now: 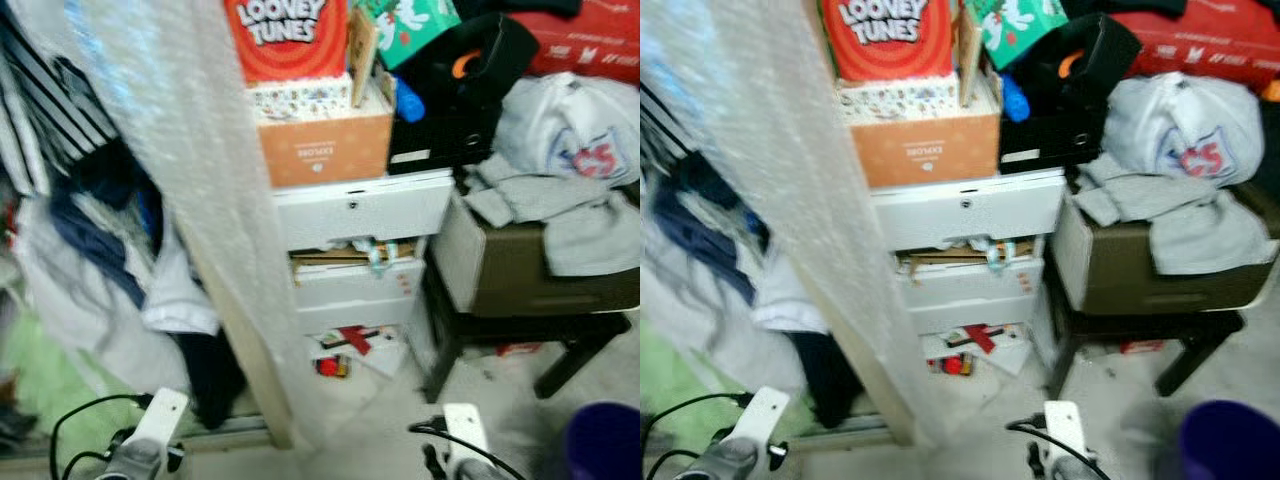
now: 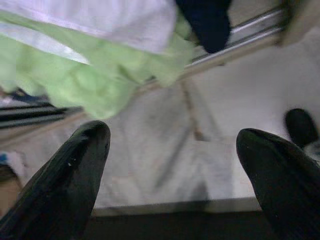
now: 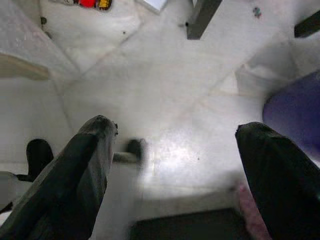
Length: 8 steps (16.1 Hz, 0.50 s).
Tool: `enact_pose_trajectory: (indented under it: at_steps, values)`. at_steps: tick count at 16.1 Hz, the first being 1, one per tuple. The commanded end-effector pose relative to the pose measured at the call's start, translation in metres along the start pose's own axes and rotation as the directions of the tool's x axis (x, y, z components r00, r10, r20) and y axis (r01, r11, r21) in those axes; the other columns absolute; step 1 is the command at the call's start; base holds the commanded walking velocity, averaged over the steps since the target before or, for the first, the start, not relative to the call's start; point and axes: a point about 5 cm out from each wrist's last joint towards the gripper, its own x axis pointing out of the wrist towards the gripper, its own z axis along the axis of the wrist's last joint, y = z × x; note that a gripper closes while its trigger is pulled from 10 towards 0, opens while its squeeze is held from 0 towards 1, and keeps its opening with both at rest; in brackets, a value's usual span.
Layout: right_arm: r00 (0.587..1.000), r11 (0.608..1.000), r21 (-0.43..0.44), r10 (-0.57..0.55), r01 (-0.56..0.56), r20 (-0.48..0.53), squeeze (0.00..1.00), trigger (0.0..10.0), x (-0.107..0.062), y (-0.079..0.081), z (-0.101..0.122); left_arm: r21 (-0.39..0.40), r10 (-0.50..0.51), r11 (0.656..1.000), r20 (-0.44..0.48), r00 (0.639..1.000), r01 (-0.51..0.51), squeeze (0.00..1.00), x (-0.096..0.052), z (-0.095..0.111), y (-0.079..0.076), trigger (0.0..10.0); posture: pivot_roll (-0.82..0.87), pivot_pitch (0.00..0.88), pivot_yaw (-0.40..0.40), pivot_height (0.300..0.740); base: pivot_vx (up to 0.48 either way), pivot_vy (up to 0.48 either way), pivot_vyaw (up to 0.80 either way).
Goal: Clean up the room
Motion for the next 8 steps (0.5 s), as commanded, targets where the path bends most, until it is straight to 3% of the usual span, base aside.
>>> enact_pose_trajectory:
  at_steps: [1, 7, 8]
  values:
    - [1.0, 1.0, -0.011, -0.017, 0.017, -0.009, 0.0, 10.0, -0.0003, -0.0074, -0.0029, 0.02, -0.002, 1.0, 0.003, 1.0, 0.002, 0.0, 0.0, 0.0024, -0.0051, 10.0, -0.15, 0.0, 0.074, 0.74, 0.0, 0.48, 0.0]
    - [1.0, 0.998, -0.049, -0.028, 0.027, -0.014, 0.0, 10.0, -0.0005, -0.0088, -0.0039, 0.038, 0.011, 0.999, 0.005, 1.0, -0.011, 0.0, 0.0, 0.0005, -0.0031, 10.0, -0.15, 0.0, 0.074, 0.74, 0.0, 0.48, 0.0]
    - [1.0, 0.998, -0.048, -0.028, 0.027, -0.012, 0.0, 10.0, -0.0004, -0.0083, -0.0032, 0.054, 0.013, 0.998, 0.012, 1.0, -0.014, 0.0, 0.0, 0.0015, -0.003, 10.0, -0.15, 0.0, 0.074, 0.74, 0.0, 0.0, 0.0]
